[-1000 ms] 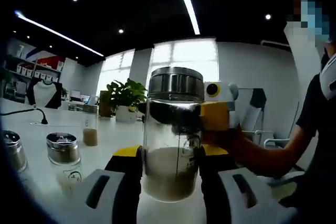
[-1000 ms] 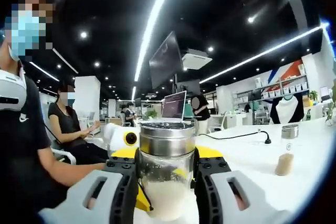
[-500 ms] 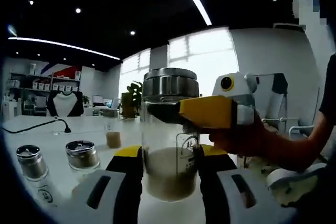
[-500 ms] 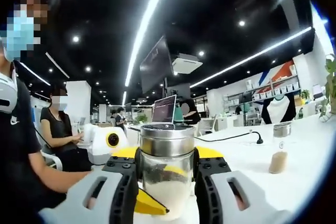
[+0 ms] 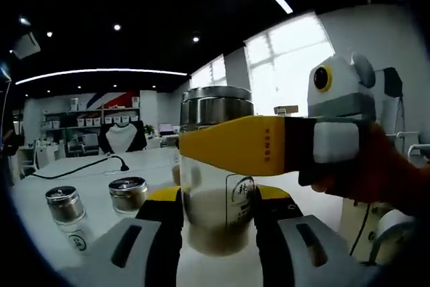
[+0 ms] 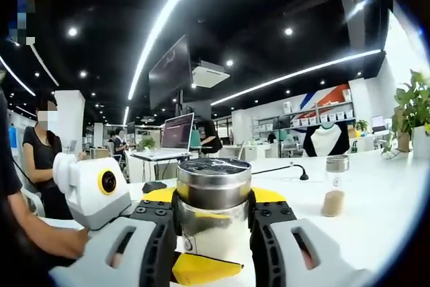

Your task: Rotate the seasoning bottle until the label or dispensing opening points toward the visible target arrow and the bottle remains upright within the marked orientation range

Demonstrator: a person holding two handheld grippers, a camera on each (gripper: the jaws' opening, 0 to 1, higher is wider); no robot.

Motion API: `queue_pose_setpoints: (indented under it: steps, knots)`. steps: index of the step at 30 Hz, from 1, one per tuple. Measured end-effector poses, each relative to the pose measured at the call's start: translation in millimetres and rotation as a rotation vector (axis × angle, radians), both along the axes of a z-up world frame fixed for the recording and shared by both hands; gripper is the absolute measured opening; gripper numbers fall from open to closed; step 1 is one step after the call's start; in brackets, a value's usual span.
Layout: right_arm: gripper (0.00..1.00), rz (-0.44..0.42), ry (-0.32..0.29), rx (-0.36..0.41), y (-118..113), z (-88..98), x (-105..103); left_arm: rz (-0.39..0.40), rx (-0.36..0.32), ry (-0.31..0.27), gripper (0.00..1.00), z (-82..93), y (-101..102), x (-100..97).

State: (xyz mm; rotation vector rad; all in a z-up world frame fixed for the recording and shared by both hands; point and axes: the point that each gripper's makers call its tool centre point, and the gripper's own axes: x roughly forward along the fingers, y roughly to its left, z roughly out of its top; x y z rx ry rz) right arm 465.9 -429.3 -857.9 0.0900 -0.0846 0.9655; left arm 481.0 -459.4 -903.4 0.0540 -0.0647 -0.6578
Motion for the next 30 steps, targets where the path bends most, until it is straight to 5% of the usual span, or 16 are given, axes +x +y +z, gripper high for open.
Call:
queue_pose_setpoints:
  steps: [8,13,16,23,30]
  knots:
    - [0.38,-0.045,-0.002,-0.038,1.6,-3.7,4.0,0.042,-0.009,0.017,0.43,-3.9,3.8,4.5]
    - [0.37,-0.049,-0.001,-0.059,-3.2,-6.8,7.9,-0.031,0.021,0.022,0.43,-7.5,-1.3,5.0]
    - [0.37,-0.026,0.028,-0.052,-5.8,-8.7,12.7,-0.124,-0.034,0.041,0.42,-9.0,-2.9,2.4]
    - [0.37,0.017,0.046,-0.021,-7.2,-8.5,21.9,-0.152,0.036,0.002,0.42,-8.1,1.5,1.0]
    - [0.37,0.025,0.015,-0.047,-10.2,-7.8,25.0,-0.205,-0.01,0.052,0.53,-0.5,14.6,-11.7]
